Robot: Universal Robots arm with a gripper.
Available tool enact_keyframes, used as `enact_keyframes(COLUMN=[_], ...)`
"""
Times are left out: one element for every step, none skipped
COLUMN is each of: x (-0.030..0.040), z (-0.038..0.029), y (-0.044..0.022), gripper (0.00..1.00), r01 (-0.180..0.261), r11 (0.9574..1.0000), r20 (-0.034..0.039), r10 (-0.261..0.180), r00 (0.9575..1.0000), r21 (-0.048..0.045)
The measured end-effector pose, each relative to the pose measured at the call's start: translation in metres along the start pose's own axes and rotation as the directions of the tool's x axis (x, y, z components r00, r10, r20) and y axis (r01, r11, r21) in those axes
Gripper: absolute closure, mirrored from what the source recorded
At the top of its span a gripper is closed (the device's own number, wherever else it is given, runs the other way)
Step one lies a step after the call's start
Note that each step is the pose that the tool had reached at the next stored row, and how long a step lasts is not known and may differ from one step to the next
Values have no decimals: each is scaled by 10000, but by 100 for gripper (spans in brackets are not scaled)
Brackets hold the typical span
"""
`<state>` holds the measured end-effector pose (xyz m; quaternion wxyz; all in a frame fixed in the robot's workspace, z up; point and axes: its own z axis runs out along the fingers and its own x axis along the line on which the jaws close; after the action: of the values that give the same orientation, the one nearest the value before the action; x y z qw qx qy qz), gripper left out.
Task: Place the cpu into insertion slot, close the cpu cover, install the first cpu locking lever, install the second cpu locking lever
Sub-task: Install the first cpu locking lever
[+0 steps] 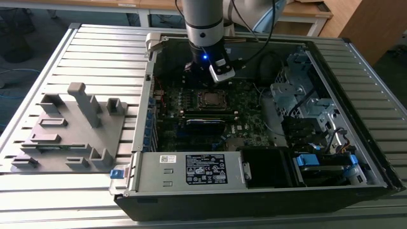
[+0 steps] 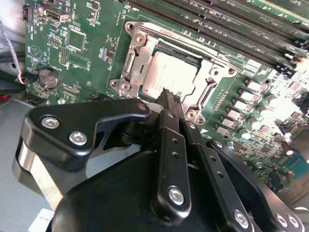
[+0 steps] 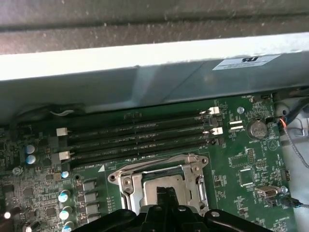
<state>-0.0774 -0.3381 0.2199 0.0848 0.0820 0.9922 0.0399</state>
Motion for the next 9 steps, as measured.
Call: enact_keyframes(x=[0,-1,-1,0,0,0,-3,-9,-16], z=[0,-1,-1,-1,-1,-2,-1,0,2], y=[0,0,0,0,0,0,2,5,8], gripper=[90,90,90,90,90,90,90,90,90], r01=[3,6,8,10,13,14,19,24,28], r11=[10000,10000,10000,10000,10000,10000,9999,9999,9998], r20=[-5,-11,-15,-20,-26,-25,-23,-24,-30], r10=[-3,-6,-8,-10,-12,-14,-19,-23,-28], r00=[10000,10000,10000,10000,10000,10000,10000,10000,10000], r21=[17,35,50,67,84,95,123,155,187])
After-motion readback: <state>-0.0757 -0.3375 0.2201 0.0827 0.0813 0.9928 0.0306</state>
